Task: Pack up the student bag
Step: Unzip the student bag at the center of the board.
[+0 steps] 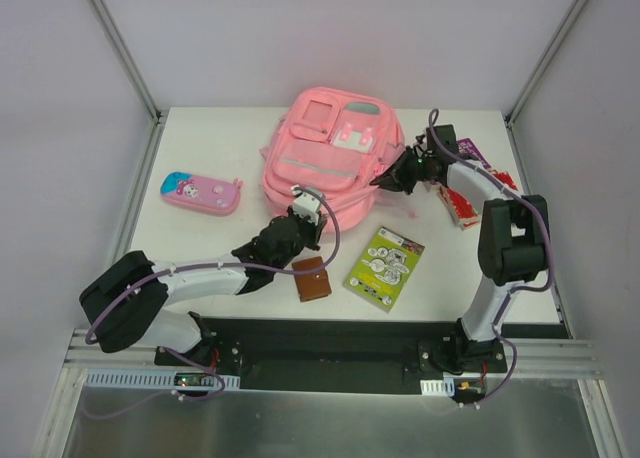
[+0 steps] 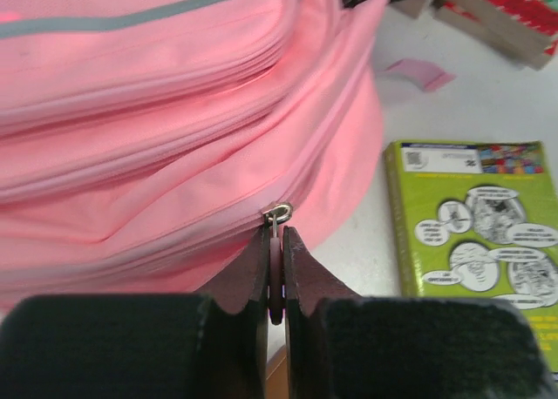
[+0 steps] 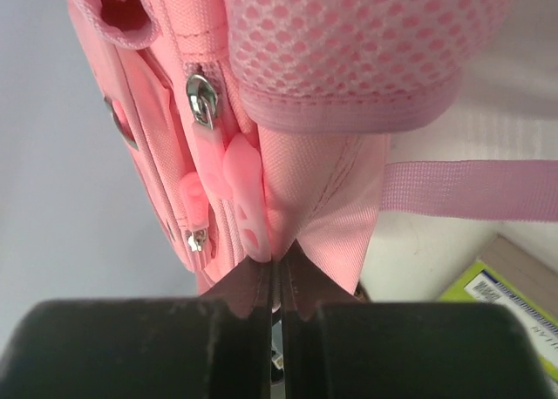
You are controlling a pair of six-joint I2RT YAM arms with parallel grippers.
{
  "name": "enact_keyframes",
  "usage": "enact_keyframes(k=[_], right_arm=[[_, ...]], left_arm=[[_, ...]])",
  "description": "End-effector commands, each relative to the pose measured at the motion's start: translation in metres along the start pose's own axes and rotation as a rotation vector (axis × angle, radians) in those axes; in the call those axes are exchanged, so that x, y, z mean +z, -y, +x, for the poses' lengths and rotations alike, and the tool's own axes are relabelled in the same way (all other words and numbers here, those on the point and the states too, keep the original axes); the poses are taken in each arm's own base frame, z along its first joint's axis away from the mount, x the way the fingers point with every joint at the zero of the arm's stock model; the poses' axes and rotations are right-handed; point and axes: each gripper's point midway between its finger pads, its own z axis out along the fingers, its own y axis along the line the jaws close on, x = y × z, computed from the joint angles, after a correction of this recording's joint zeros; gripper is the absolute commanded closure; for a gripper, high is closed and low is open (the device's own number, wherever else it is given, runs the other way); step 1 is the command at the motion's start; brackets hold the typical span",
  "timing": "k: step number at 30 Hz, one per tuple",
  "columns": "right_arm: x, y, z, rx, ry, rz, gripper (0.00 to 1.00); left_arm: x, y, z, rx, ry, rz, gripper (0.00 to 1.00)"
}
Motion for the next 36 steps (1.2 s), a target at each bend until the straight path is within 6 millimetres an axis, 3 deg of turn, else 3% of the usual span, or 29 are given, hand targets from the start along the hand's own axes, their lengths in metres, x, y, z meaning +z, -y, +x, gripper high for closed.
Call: enact_keyframes(k=[1, 6, 9, 10, 12, 13, 15, 16, 20, 22, 26, 32, 36], right_arm=[[-0.037, -0.011, -0.1, -0.063, 0.315, -0.013, 0.99], [-0.033, -0.015, -0.1, -0.091, 0.274, -0.021, 0.99], [-0.029, -0.021, -0.083, -0.123, 0.224, -0.057, 0.74], [-0.032, -0.026, -0.076, -0.143, 0.225, -0.064, 0.54], [-0.028, -0.024, -0.061, -0.179, 0.211, -0.047, 0.33], [-0.035, -0.03, -0.055, -0.195, 0.217, -0.055, 0.26], [-0.037, -0.02, -0.04, -0.184, 0.208, -0.03, 0.21], [-0.049, -0.026, -0.032, -0.189, 0.225, -0.042, 0.2], [-0.065, -0.021, 0.004, -0.156, 0.251, -0.041, 0.2], [-0.067, -0.014, 0.027, -0.122, 0.262, -0.027, 0.21], [-0.054, -0.019, 0.069, -0.11, 0.216, -0.067, 0.22], [-0.035, -0.019, 0.086, -0.127, 0.204, -0.042, 0.24], [-0.029, -0.035, 0.075, -0.194, 0.222, -0.084, 0.31]], left_arm=[[-0.023, -0.034, 0.017, 0.052, -0.057, -0.137, 1.0], [-0.03, -0.04, 0.026, 0.056, -0.079, -0.153, 1.0], [-0.022, -0.031, 0.02, 0.06, -0.079, -0.119, 1.0], [-0.019, -0.025, 0.017, 0.055, -0.078, -0.091, 1.0], [-0.01, -0.016, 0.01, 0.054, -0.074, -0.062, 1.0], [-0.007, -0.012, 0.007, 0.053, -0.073, -0.043, 1.0], [0.001, -0.004, -0.003, 0.051, -0.061, -0.021, 1.0], [0.003, -0.001, -0.006, 0.051, -0.057, -0.014, 1.0], [0.011, 0.009, -0.023, 0.052, -0.03, 0.019, 1.0], [0.013, 0.014, -0.035, 0.056, -0.008, 0.041, 1.0], [0.013, 0.022, -0.045, 0.055, 0.011, 0.078, 1.0], [0.007, 0.029, -0.056, 0.067, 0.046, 0.124, 1.0], [-0.001, 0.029, -0.05, 0.078, 0.044, 0.147, 1.0]])
